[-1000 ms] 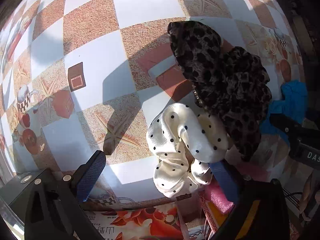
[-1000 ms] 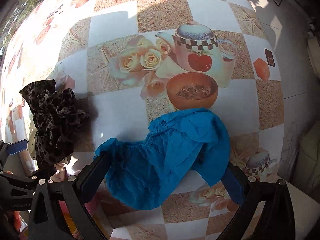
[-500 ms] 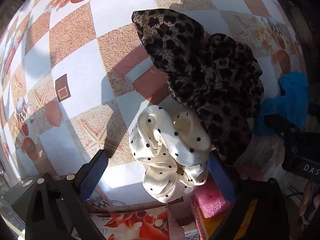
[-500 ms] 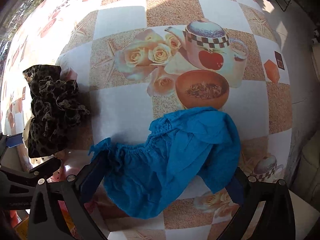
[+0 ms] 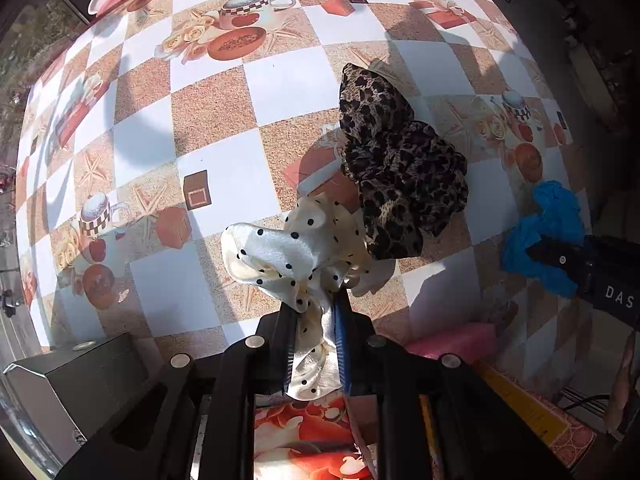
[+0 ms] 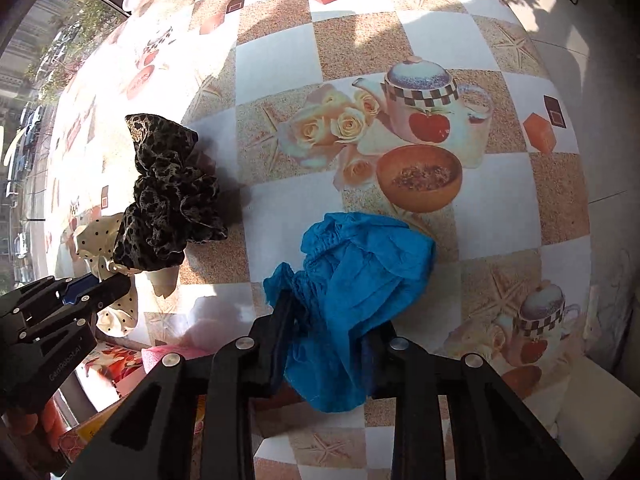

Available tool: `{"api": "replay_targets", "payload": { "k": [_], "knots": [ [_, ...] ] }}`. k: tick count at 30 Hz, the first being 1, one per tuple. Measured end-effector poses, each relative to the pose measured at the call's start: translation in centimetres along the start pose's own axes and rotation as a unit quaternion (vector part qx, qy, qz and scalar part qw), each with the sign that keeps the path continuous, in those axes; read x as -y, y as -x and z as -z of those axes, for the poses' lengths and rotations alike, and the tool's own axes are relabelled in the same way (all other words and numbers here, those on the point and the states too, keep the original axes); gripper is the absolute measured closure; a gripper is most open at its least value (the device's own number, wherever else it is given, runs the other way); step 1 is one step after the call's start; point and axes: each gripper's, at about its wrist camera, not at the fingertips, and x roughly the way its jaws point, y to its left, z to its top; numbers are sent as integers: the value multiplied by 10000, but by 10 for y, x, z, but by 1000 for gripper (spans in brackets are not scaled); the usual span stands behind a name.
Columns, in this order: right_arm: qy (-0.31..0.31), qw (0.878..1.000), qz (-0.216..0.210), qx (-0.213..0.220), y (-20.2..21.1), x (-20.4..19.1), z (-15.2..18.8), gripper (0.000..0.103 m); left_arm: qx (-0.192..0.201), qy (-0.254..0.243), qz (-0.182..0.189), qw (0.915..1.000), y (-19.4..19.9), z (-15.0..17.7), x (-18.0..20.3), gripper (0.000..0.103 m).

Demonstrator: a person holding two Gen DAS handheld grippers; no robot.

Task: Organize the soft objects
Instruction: 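Carry the polka-dot scrunchie and blue cloth over the white box with both grippers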

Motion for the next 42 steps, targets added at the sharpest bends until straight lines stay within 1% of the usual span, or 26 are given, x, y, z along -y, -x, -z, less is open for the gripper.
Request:
{"api": "replay_targets", "payload": {
  "k": [3, 4, 7, 9, 13, 14, 15, 16, 17, 21, 24, 27, 30, 34, 37, 42],
  "knots": [
    [-101, 9999, -97, 63, 14, 1, 8, 73, 164, 121, -30, 9998, 18, 9, -8, 84],
    [-120, 9998, -137, 87, 19, -2, 11, 73, 227, 156, -34, 9996, 26, 12, -16, 84],
    [-76, 9996, -221, 161, 35, -12, 19, 72, 363, 241, -25, 9990, 42, 17, -20, 84],
    [-1, 9994, -268, 199, 45, -22, 20, 72, 447, 195, -48, 9988, 55, 29, -22, 84],
    [68, 9985, -362, 393, 69, -34, 27, 72, 646, 94, -36, 9979, 80, 64, -26, 84],
    [68, 9983, -386, 435, 75, -36, 29, 72, 680, 78, -20, 9977, 79, 68, -26, 84],
    [80, 9981, -388, 473, 74, -39, 23, 72, 695, 60, -7, 9976, 82, 73, -25, 84],
    [103, 9979, -389, 509, 79, -41, 26, 72, 698, 39, 5, 9976, 84, 77, -23, 84],
    [129, 9976, -401, 555, 85, -44, 29, 72, 705, 17, 23, 9975, 74, 70, -23, 84],
    [250, 9963, -380, 730, 108, -60, 41, 72, 769, -109, 71, 9970, 75, 85, -16, 84],
    [313, 9956, -351, 815, 120, -74, 54, 72, 831, -211, 89, 9963, 83, 101, -18, 84],
    [415, 9951, -327, 838, 133, -87, 71, 72, 871, -235, 155, 9958, 92, 116, -22, 84],
    [577, 9946, -258, 820, 138, -103, 90, 72, 904, -296, 146, 9954, 98, 130, -26, 84],
    [749, 9945, -232, 695, 137, -125, 115, 72, 865, -388, 201, 9953, 100, 149, -30, 84],
    [964, 9930, -126, 676, 139, -143, 131, 72, 868, -441, 218, 9950, 103, 162, -35, 84],
    [1260, 9906, -125, 522, 135, -173, 152, 72, 933, -355, 199, 9948, 110, 181, -50, 84]
  ]
}}
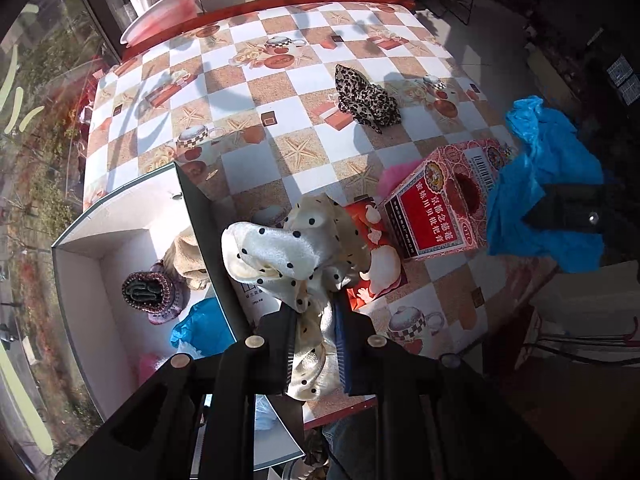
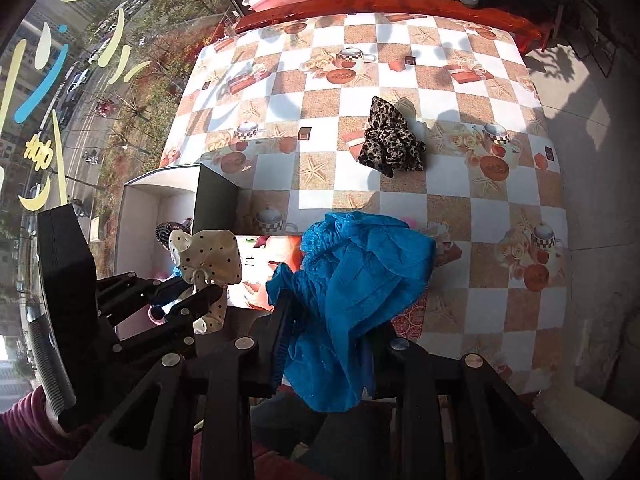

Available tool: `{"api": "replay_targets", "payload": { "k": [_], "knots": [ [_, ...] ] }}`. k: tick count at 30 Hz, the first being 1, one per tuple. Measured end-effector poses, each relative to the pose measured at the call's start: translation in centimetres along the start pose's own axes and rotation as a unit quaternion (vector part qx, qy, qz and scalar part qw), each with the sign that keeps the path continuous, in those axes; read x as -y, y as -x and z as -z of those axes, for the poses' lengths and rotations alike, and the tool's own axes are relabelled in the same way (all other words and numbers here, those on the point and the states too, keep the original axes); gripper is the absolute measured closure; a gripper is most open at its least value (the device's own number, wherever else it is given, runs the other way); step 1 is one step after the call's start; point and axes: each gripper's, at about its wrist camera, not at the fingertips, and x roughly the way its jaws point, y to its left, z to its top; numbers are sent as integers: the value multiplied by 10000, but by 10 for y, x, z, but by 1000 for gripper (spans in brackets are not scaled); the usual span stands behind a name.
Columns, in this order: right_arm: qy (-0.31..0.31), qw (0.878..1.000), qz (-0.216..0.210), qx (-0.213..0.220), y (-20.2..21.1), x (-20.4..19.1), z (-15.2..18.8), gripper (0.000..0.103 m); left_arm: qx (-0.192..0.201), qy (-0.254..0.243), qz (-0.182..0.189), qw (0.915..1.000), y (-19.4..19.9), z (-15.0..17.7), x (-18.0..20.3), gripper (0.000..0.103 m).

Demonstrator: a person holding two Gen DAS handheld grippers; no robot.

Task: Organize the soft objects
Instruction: 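Carry the polka-dot scrunchie and blue cloth over the white box with both grippers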

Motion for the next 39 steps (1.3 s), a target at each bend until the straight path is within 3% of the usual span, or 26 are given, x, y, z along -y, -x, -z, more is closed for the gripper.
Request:
{"api": "replay_targets", "payload": {
  "k": [13, 29, 39],
  "knots": [
    [538, 9954, -332, -717, -44, -70, 15, 72, 223, 890, -250, 9955, 24, 41, -66, 84],
    [1697, 9806, -284, -940, -66, -155, 5, 72, 322, 1852, -414, 9813, 35, 84, -121, 84],
    [2024, 9749, -326, -870, -72, -190, -7, 72, 332, 2062, -422, 9770, 33, 88, -133, 84]
  ]
}}
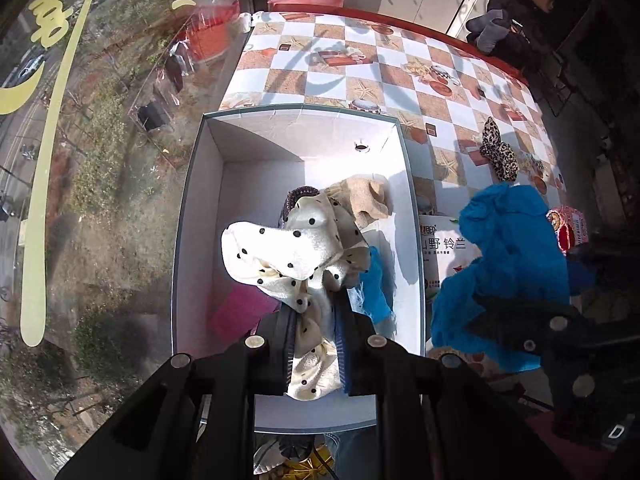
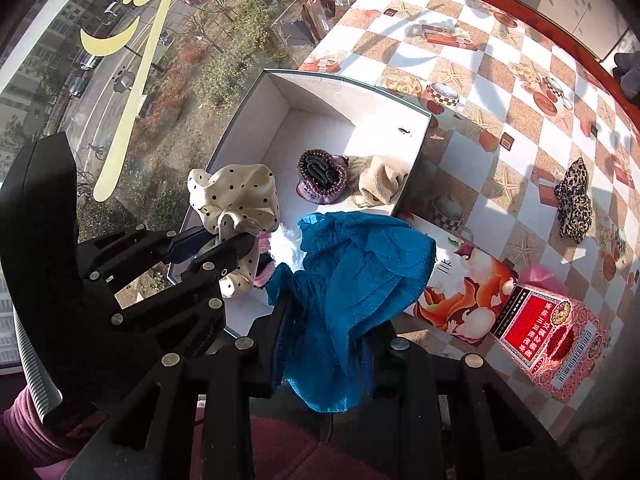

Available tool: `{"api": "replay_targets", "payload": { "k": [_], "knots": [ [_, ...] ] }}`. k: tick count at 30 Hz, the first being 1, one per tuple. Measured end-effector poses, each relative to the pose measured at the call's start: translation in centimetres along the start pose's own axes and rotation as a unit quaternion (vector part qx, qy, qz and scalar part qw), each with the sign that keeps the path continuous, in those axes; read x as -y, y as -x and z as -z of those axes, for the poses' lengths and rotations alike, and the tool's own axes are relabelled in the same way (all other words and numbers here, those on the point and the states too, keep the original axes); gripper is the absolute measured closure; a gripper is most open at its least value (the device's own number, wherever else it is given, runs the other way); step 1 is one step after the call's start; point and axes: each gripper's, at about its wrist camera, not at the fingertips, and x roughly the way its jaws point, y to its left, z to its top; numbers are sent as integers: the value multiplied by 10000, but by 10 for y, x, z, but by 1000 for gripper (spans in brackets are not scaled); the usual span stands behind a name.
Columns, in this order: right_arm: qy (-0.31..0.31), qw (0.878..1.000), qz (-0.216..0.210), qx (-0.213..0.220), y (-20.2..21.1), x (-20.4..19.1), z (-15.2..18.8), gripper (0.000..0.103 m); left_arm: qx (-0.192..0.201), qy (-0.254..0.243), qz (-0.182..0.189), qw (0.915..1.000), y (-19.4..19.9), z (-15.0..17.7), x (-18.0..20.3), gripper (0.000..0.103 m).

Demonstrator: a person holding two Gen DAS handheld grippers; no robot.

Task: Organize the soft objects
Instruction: 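Carry the polka-dot scrunchie and blue cloth over the white box with both grippers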

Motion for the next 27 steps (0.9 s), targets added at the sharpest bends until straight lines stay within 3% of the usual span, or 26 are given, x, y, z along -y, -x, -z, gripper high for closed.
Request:
{"api": "replay_targets", "payload": {
  "k": [27],
  "knots": [
    [-166, 9996, -71, -216, -11, 7, -5, 72, -123, 19, -37, 9999, -14, -7, -4, 84]
  ]
}}
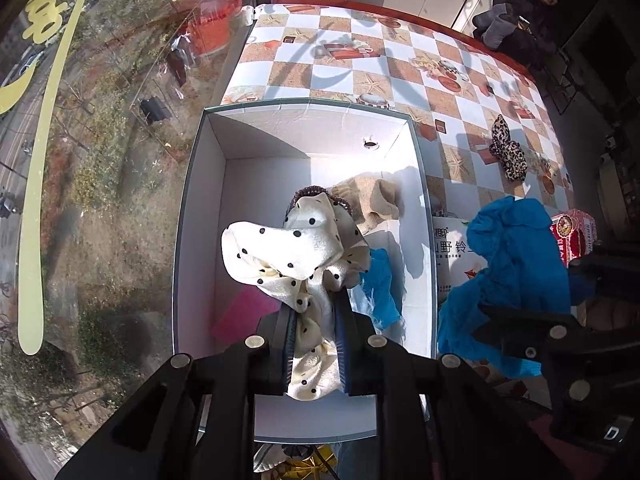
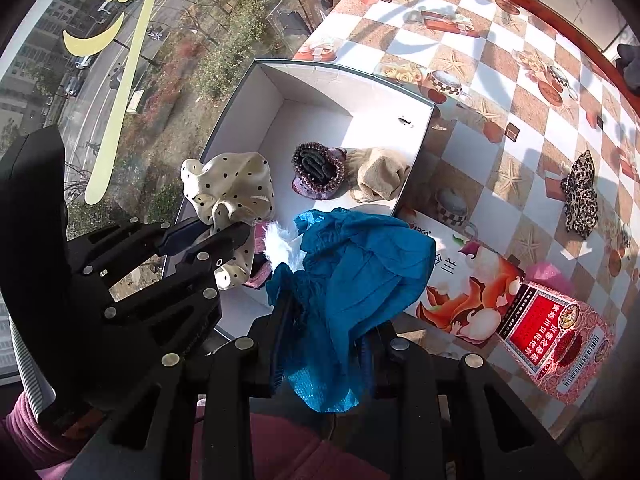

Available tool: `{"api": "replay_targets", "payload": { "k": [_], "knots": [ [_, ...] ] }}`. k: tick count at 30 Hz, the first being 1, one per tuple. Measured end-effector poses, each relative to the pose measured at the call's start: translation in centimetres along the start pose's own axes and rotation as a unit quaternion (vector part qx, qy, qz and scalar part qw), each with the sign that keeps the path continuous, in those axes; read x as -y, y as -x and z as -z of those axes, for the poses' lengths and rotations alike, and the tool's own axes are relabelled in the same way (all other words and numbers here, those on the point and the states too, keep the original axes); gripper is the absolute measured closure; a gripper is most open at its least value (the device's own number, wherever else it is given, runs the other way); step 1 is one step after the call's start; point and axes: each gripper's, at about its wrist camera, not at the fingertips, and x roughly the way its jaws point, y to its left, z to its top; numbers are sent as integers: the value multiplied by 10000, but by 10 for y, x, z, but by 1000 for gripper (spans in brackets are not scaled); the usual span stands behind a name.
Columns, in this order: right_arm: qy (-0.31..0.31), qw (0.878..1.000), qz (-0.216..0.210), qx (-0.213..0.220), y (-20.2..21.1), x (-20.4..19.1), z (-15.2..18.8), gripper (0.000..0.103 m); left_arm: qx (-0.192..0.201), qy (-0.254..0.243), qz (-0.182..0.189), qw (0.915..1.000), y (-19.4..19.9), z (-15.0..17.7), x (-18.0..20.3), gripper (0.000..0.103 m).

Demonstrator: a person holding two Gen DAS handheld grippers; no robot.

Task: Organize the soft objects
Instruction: 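Carry the polka-dot scrunchie and blue cloth over the white box with both grippers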

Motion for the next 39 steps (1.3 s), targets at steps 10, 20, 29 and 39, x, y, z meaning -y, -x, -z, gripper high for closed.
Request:
{"api": "replay_targets", "payload": {
  "k": [10, 20, 29, 39],
  "knots": [
    [-140, 9999, -1, -31, 0, 11, 3, 72, 27, 5, 50, 10000, -1, -2, 3, 84],
    [-77, 9999, 65, -136, -5, 8, 6, 72, -27, 65, 87, 9999, -5, 0, 1, 84],
    [-171, 9997, 160, -62, 1, 17, 1, 72, 5, 226, 104, 9997, -8, -1, -6, 84],
    [-14, 9997, 208, 118, 8, 9, -21, 72, 151, 234, 3, 9996, -6, -14, -11, 84]
  ]
}}
